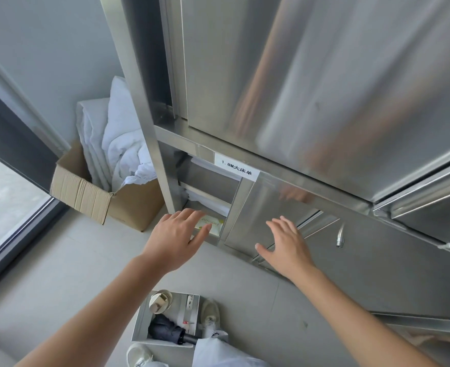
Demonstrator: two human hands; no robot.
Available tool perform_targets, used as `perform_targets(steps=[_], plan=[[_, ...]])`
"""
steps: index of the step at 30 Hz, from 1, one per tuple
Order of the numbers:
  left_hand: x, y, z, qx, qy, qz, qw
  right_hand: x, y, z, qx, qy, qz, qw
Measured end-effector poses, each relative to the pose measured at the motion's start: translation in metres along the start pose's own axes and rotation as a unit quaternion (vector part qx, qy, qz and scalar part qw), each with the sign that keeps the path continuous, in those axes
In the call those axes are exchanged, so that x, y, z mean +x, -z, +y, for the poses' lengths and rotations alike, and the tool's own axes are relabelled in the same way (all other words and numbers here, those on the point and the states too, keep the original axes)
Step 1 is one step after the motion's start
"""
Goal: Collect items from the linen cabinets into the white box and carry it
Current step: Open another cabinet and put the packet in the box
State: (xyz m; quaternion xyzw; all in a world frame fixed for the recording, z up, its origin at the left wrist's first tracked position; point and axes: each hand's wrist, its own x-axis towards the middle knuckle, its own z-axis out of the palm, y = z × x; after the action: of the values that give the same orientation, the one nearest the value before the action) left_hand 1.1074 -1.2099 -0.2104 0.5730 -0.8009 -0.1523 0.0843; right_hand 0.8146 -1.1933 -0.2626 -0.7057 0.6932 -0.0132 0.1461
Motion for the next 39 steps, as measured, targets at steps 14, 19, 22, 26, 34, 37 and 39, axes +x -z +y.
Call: perform_targets(steps=[14,19,22,26,34,37,39], plan=[[-0.006,0.003,-0.025,-0.002,0.039,-0.002,0.999,0.042,0.003,-0.04,0.03,0.125,-0.021,0.992],[-0.02,0.016,-0.04,-0.006,0.067,0.009,0.998,0.06,0.005,-0.068,0.048,0.165,-0.042,0.984],[-0.032,0.031,-0.052,-0.008,0.099,0.038,0.994,0.071,0.008,-0.093,0.052,0.191,-0.052,0.979],[-0.049,0.044,-0.066,-0.004,0.135,0.057,0.989,0.08,0.015,-0.124,0.061,0.227,-0.059,0.97],[-0.062,0.059,-0.067,-0.006,0.142,0.075,0.987,0.076,0.03,-0.159,0.086,0.233,-0.048,0.967],[-0.062,0.062,-0.072,-0.013,0.122,0.074,0.99,0.066,0.027,-0.166,0.098,0.217,-0.036,0.97],[-0.063,0.062,-0.078,-0.019,0.104,0.071,0.992,0.058,0.022,-0.169,0.103,0.2,-0.036,0.974]])
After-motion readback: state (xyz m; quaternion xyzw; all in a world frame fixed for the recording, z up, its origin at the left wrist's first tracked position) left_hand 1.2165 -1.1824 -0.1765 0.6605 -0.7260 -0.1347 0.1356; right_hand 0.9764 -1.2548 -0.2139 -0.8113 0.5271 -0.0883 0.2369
